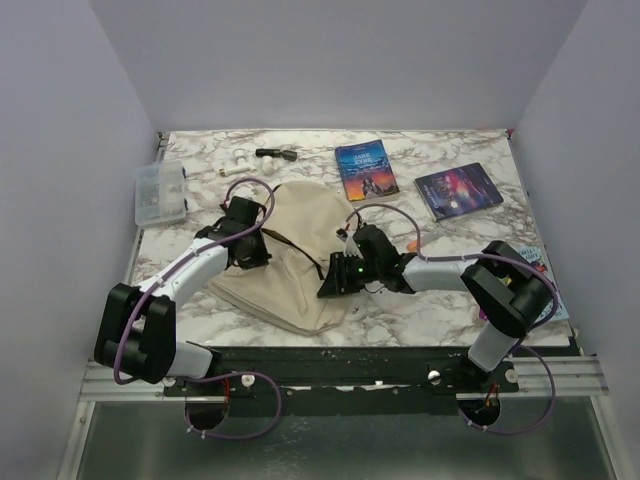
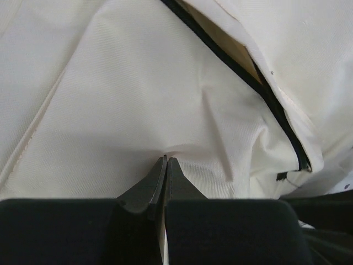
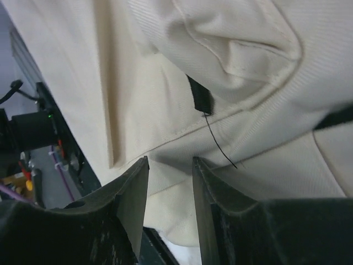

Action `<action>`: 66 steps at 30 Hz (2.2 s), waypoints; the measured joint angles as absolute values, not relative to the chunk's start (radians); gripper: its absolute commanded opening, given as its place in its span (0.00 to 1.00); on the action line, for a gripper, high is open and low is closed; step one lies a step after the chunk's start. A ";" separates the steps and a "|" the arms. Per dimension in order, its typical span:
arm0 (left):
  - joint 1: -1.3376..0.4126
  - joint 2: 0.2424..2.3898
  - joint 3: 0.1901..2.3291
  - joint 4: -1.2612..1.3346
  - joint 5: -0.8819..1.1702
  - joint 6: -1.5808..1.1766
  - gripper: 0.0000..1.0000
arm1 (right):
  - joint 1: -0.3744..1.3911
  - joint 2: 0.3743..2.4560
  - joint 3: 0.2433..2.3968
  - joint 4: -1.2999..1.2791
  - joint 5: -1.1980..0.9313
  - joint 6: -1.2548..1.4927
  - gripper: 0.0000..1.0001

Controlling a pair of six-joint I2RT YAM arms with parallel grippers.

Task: Pack the student bag
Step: Unzip the student bag at the center of the board, then adjust the student bag at the center of the board.

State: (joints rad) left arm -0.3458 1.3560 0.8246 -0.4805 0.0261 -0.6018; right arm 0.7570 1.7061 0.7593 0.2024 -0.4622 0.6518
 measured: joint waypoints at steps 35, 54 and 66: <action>-0.362 1.142 0.739 -0.430 0.311 -0.736 0.88 | 0.564 1.516 0.967 -0.183 -0.235 0.474 0.88; -0.380 1.391 0.698 -0.353 0.185 -0.774 0.41 | 0.749 1.946 1.415 -0.191 -0.230 0.390 0.79; -0.363 1.484 0.830 -0.468 0.102 -0.728 0.24 | 0.803 2.048 1.452 -0.236 0.032 0.392 0.16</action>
State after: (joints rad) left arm -0.3630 1.4837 0.8299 -0.4679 0.1017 -0.7280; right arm 0.8032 2.0480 1.4525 -0.2356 0.0322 0.3920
